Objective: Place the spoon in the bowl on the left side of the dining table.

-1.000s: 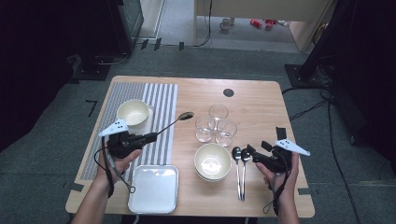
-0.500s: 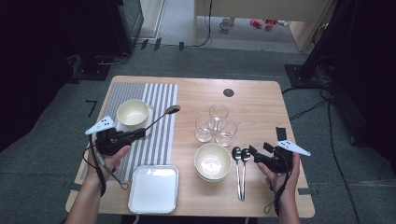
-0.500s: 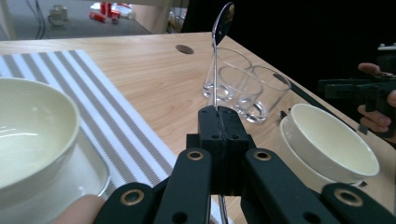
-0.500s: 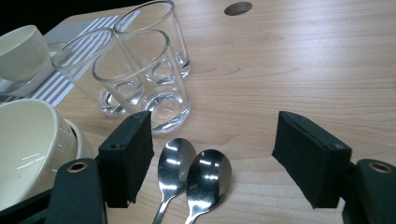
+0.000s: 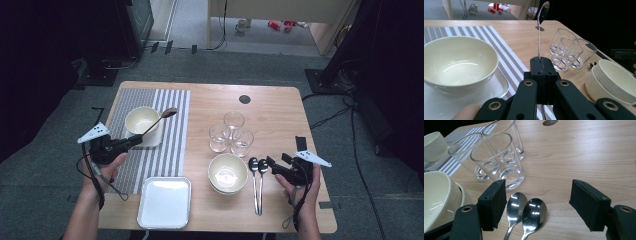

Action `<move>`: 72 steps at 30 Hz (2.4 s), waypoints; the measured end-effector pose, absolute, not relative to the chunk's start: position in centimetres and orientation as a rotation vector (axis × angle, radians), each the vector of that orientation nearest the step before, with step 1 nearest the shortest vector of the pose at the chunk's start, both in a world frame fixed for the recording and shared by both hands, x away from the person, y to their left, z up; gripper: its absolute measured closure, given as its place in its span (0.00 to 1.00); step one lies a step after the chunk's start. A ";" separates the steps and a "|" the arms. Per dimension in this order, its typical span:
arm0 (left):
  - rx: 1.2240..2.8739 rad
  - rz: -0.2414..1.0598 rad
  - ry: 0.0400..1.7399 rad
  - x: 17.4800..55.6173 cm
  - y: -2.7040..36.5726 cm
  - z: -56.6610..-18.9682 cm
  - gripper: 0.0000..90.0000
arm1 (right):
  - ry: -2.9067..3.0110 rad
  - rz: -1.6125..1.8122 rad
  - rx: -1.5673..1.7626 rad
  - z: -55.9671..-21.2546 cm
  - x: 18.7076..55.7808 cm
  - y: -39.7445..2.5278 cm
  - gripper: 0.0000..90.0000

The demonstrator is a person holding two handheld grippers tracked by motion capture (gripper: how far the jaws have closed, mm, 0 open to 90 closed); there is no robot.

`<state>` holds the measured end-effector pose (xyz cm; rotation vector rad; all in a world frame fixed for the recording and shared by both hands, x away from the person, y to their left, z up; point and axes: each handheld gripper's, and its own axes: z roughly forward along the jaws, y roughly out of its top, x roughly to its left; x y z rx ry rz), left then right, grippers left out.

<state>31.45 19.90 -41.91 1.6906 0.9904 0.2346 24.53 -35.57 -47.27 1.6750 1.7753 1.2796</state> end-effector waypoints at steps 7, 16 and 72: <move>1.663 0.247 1.034 31.7 21.2 -42.2 1.00 | 1.779 1.272 1.675 -47.3 24.5 -35.5 0.33; 1.644 0.273 1.097 31.8 22.2 -42.7 1.00 | 1.785 1.265 1.680 -47.4 24.5 -35.5 0.33; 1.681 0.341 1.326 32.9 23.8 -45.7 1.00 | 1.795 1.223 1.708 -48.0 24.8 -35.3 0.35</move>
